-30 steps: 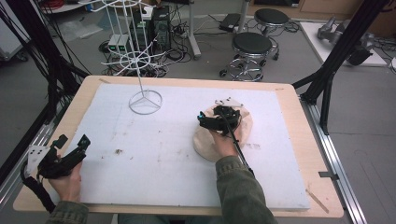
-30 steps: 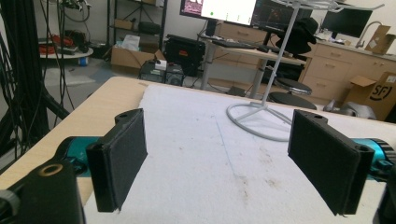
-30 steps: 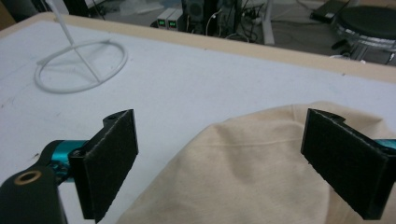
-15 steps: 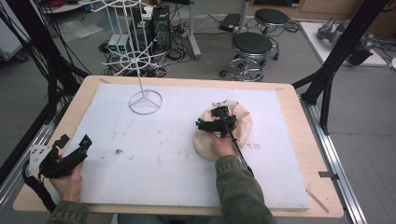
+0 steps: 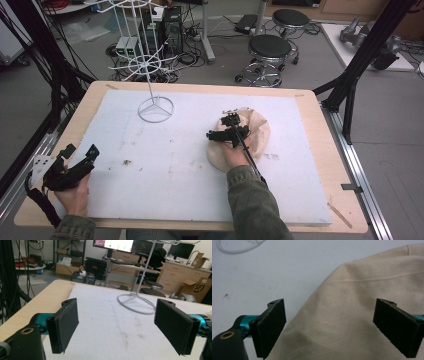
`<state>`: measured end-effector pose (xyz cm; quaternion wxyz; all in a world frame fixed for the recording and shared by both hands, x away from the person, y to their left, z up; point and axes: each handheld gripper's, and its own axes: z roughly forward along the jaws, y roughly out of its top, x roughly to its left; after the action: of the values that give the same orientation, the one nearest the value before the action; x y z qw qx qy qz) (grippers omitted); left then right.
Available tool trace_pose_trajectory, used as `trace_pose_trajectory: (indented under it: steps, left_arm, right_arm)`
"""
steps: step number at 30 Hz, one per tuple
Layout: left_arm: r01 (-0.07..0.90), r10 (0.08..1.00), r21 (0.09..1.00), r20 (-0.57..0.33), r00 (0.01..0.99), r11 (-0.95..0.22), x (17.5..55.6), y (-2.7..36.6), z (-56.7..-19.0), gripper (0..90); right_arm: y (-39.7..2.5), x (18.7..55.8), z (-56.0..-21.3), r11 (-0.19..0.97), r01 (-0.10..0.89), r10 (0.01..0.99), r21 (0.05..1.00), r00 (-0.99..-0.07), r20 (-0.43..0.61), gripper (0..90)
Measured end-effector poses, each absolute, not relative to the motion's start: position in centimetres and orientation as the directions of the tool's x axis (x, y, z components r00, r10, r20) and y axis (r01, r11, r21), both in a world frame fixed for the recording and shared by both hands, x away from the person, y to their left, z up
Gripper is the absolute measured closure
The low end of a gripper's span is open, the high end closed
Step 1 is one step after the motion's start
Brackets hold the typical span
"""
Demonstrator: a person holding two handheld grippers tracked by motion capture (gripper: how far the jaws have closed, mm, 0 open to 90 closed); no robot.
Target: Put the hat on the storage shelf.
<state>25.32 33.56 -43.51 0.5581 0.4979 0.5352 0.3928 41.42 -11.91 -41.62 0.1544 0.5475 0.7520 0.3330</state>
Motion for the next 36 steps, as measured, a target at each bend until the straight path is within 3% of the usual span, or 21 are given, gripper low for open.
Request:
trace_pose_trajectory:
  steps: [9,17,23,27,30,36]
  left_arm:
    - [0.094,0.970,0.975,-0.214,0.112,0.204,25.3,33.7,-43.5,19.8]
    - [0.100,0.970,0.974,-0.212,0.115,0.201,25.5,33.7,-43.7,20.1]
    - [0.106,0.969,0.973,-0.216,0.118,0.204,25.6,33.6,-43.8,20.2]
    - [0.110,0.970,0.974,-0.212,0.117,0.199,25.6,33.5,-43.9,20.7]
    - [0.108,0.969,0.973,-0.215,0.119,0.202,25.6,33.6,-43.9,20.6]
    - [0.106,0.968,0.972,-0.220,0.119,0.208,25.6,33.7,-43.9,20.6]
  right_arm:
    - [-10.4,42.5,-42.6,0.207,0.827,0.952,0.522,-0.292,0.086,13.7]
    - [-10.0,42.9,-42.7,0.209,0.842,0.958,0.497,-0.278,0.068,18.5]
    - [-9.5,42.5,-42.4,0.256,0.809,0.937,0.530,-0.343,0.070,48.0]
    - [-9.9,42.5,-42.0,0.183,0.826,0.930,0.533,-0.321,0.178,67.1]
    - [-10.2,42.4,-41.8,0.164,0.815,0.909,0.556,-0.344,0.236,72.4]
    - [-9.8,41.5,-41.6,0.189,0.763,0.898,0.618,-0.388,0.205,74.0]
